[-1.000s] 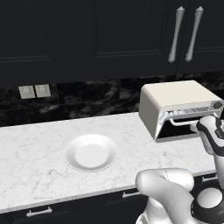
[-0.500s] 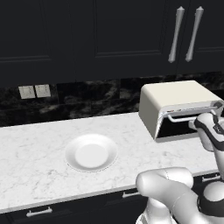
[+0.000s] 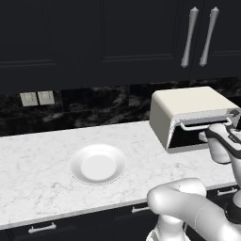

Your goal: Pick up the kebab skewer and baguette bread, and place them inside the toaster oven. Close the toaster oven door and start by setting the timer.

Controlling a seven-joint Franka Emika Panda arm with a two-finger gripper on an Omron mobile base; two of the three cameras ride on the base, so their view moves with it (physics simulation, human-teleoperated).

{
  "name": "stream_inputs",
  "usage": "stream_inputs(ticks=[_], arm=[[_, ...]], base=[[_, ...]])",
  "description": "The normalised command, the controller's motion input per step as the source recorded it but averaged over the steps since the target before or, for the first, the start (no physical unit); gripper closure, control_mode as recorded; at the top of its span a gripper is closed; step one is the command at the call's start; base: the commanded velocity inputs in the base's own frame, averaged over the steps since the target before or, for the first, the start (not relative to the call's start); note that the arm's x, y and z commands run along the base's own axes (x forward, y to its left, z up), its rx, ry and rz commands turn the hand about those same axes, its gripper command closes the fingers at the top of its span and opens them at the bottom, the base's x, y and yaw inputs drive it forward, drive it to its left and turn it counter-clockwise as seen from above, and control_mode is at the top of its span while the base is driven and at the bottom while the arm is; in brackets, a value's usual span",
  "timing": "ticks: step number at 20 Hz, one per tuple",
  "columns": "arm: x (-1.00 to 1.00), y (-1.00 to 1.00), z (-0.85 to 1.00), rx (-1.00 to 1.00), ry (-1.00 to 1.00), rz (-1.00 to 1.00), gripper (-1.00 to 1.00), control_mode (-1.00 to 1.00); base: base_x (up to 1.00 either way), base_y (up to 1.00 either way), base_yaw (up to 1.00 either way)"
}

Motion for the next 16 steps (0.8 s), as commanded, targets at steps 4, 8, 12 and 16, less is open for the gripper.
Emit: stream_inputs(ticks=[4, 8, 12, 16], arm=[[0.19, 0.00, -0.01, 0.00, 0.01, 0.00, -1.00, -1.00], [0.00, -0.06, -0.01, 0.00, 0.00, 0.00, -1.00, -1.00], [0.00, -0.14, 0.00, 0.00, 0.00, 0.00, -1.00, -1.00], [-0.05, -0.10, -0.04, 0.00, 0.00, 0.00, -1.00, -1.00]], base=[[0.00, 0.00, 0.00], [0.00, 0.00, 0.00], [0.00, 0.00, 0.00], [0.00, 0.00, 0.00]])
